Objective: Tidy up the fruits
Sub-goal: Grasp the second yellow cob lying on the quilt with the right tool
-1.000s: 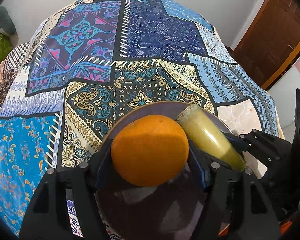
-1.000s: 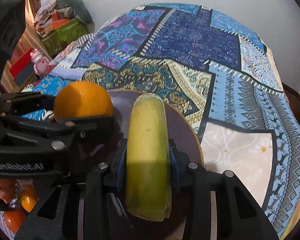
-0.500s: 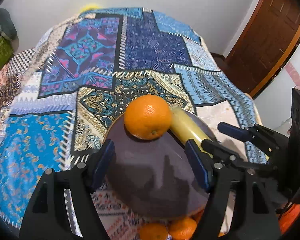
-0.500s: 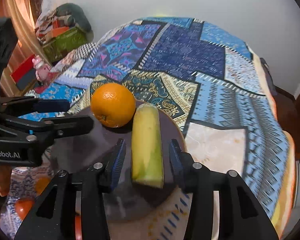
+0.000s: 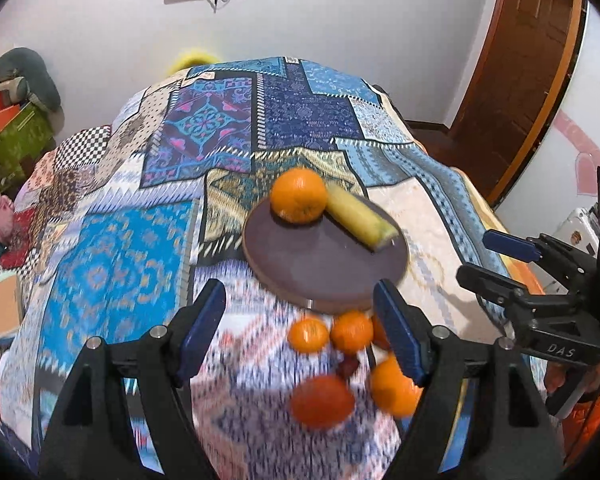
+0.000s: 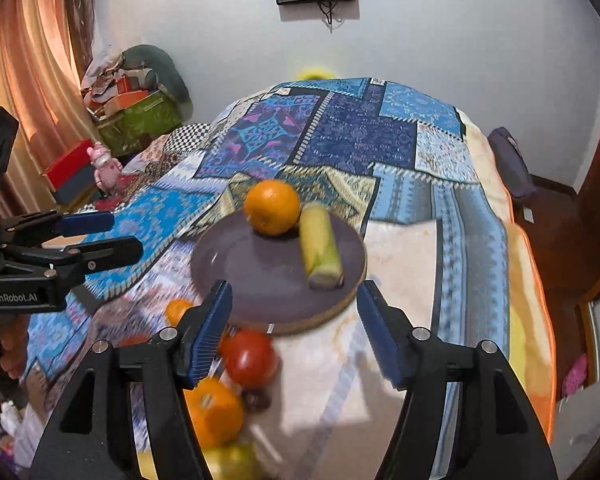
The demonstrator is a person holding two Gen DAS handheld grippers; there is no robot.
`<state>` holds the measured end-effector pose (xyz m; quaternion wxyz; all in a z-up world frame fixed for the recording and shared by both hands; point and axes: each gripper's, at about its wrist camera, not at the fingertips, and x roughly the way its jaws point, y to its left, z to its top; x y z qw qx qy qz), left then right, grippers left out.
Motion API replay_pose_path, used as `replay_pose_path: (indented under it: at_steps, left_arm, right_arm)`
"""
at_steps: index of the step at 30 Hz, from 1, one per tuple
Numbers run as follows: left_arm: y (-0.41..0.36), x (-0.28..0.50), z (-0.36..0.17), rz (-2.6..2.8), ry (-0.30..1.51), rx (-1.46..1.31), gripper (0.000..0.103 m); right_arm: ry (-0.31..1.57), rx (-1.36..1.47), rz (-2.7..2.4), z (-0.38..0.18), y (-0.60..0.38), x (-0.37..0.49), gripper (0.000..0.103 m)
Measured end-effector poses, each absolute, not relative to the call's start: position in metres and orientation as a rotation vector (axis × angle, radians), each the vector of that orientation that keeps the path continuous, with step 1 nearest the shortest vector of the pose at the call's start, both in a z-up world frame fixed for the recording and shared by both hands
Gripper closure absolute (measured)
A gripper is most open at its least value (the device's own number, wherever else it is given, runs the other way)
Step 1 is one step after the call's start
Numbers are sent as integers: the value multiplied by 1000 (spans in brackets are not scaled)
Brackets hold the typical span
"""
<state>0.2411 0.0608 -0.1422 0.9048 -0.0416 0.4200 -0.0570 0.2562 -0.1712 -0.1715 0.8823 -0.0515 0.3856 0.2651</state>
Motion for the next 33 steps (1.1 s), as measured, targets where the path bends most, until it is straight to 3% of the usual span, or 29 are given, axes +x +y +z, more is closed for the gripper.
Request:
replay_pose_path:
  at_steps: [3,12,33]
  left_arm:
    - [61,214,-149,-117,882,-93,24]
    - [50,164,-192,-132,968,-80,22]
    - [-18,149,-225,-266,1041,-12,20]
  right_arm:
    - [822,-96,552,-178,-176,231,33]
    - [896,-73,571,-203,-177,180,32]
    - [954,-33,554,-222,-184,161,30]
